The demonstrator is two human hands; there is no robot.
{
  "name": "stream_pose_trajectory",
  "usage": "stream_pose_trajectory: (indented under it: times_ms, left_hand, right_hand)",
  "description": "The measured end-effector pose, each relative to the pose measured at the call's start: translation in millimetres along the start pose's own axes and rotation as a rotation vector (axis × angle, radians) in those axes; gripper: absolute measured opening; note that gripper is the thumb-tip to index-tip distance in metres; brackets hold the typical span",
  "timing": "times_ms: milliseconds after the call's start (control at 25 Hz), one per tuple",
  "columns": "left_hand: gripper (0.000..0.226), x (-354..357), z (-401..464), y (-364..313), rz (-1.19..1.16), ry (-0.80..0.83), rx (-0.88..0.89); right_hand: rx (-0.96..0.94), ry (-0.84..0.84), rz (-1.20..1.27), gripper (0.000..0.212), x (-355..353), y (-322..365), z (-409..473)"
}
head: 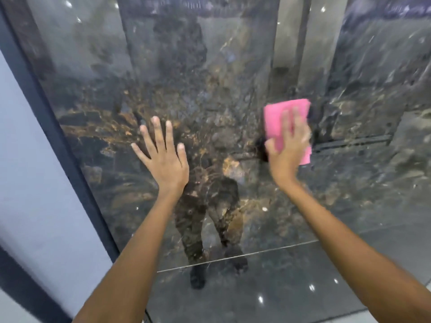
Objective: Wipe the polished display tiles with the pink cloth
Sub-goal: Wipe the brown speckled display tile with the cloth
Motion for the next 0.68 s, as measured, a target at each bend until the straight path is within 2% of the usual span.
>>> stream_pose_trajectory:
  times_ms: [40, 80, 120, 160, 200, 240, 280, 360, 440, 480, 520, 600, 640, 680]
  left_hand:
    - [0.05, -1, 2, -4, -0.034, -0.015, -0.042]
    - [0.048, -3, 6, -10, -0.081, -0.039, -0.082]
    - [0.046, -6, 11, -17, -0.122, -0.072, -0.1]
    - [0.045, -8, 20, -26, -0.144, -0.102, -0.088]
    - [0.046, -9, 31, -35, -0.149, -0.108, -0.062]
    - [0.047, -9, 43, -43, -0.144, -0.104, -0.042]
    - [0.049, -9, 56, -51, -0.119, -0.098, -0.039]
    - [0.053, -9, 72, -60, -0.026, -0.091, -0.088]
    - [0.054, -6, 73, -62, 0.044, -0.097, -0.118]
    - [0.054, -4, 71, -62, 0.058, -0.096, -0.122]
    - [0.054, -4, 70, -61, 0.065, -0.095, -0.125]
    - [0.055, -5, 71, -58, 0.065, -0.083, -0.122]
    - [0.054, -6, 72, -58, 0.068, -0.077, -0.112]
    - [0.054, -7, 72, -57, 0.068, -0.069, -0.103]
  right_hand:
    - [-0.25, 0.155, -0.006, 0.062, 14, 14, -22]
    - [-0.587, 0.304, -0.025, 0.061, 25, 30, -53]
    - [-0.915, 0.397, -0.096, 0.062, 30, 38, -77]
    - [-1.14, 0.4, -0.203, 0.063, 32, 37, -77]
    - [-1.205, 0.343, -0.245, 0.063, 30, 33, -54]
    - [-1.139, 0.206, -0.26, 0.063, 25, 30, -15]
    - [-0.998, 0.077, -0.227, 0.065, 16, 28, 32]
    - [-0.554, -0.091, -0.128, 0.066, -18, 28, 131]
    - [-0.044, -0.172, 0.017, 0.067, -39, 38, 191]
    - [0.048, -0.167, 0.054, 0.069, -38, 55, 191]
    - [-0.097, -0.134, 0.042, 0.071, -28, 77, 181]
    - [-0.837, 0.073, -0.109, 0.074, 2, 117, 130]
    - [-1.074, 0.125, -0.192, 0.073, 7, 117, 123]
    - [-1.156, 0.105, -0.224, 0.072, 3, 109, 143]
Point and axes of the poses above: each hand's wrist, its own z-axis towards the middle knuckle, its own x-axis out of the palm, y = z × x, the point moved 3 cm from there along z, towards the middle knuckle, and after that the axes turned 4 degrees about -x, right-handed, at the moved point
